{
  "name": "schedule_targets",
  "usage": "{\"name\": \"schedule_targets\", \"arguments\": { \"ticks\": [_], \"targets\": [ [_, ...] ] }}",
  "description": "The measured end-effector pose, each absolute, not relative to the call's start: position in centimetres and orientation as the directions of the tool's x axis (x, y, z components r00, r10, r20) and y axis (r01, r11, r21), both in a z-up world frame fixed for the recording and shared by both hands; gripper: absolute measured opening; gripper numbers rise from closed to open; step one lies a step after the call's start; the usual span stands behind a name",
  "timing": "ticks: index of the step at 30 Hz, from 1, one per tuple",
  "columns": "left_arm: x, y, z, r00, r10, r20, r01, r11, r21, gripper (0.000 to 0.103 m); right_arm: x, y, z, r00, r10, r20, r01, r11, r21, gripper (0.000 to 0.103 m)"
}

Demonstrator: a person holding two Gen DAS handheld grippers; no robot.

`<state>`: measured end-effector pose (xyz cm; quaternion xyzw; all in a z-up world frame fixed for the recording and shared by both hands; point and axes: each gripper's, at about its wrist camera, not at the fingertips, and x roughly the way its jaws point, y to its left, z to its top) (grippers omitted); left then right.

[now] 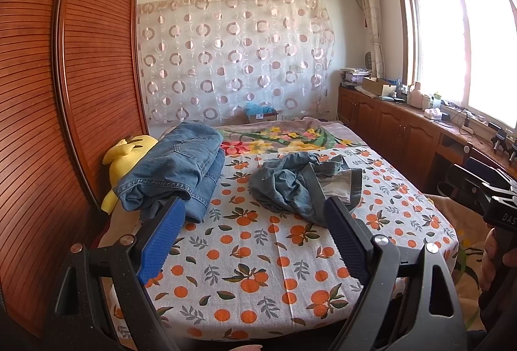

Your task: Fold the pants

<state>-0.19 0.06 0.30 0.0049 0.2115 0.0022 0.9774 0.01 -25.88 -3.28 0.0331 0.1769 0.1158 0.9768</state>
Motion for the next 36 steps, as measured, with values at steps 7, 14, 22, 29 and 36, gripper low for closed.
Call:
{"name": "schedule_targets", "arguments": {
  "ticks": [7,14,22,29,36],
  "targets": [
    [-0.2,0.1,0.4,0.911,0.007,-0.413,-0.003,1.0,0.011,0.088,-0.1,-25.8,-3.3,0.911,0.237,-0.338,-0.214,0.971,0.106,0.103],
    [-0.2,0.0,0.3,0.911,0.007,-0.413,-0.002,1.0,0.012,0.088,-0.1,-25.8,-3.3,0.911,0.237,-0.337,-0.213,0.971,0.105,0.103],
    [-0.5,-0.5,1.6,0.91,0.005,-0.414,0.0,1.0,0.012,0.088,-0.2,-25.8,-3.2,0.911,0.236,-0.337,-0.213,0.971,0.106,0.103],
    [-0.3,-1.7,1.2,0.9,0.003,-0.436,0.0,1.0,0.007,0.088,0.0,-26.0,-3.6,0.907,0.233,-0.352,-0.208,0.972,0.107,0.103],
    [2.2,-1.3,-1.9,0.865,-0.012,-0.501,0.019,1.0,0.009,0.088,1.3,-26.3,-4.3,0.896,0.23,-0.38,-0.211,0.973,0.092,0.103]
  ]
}}
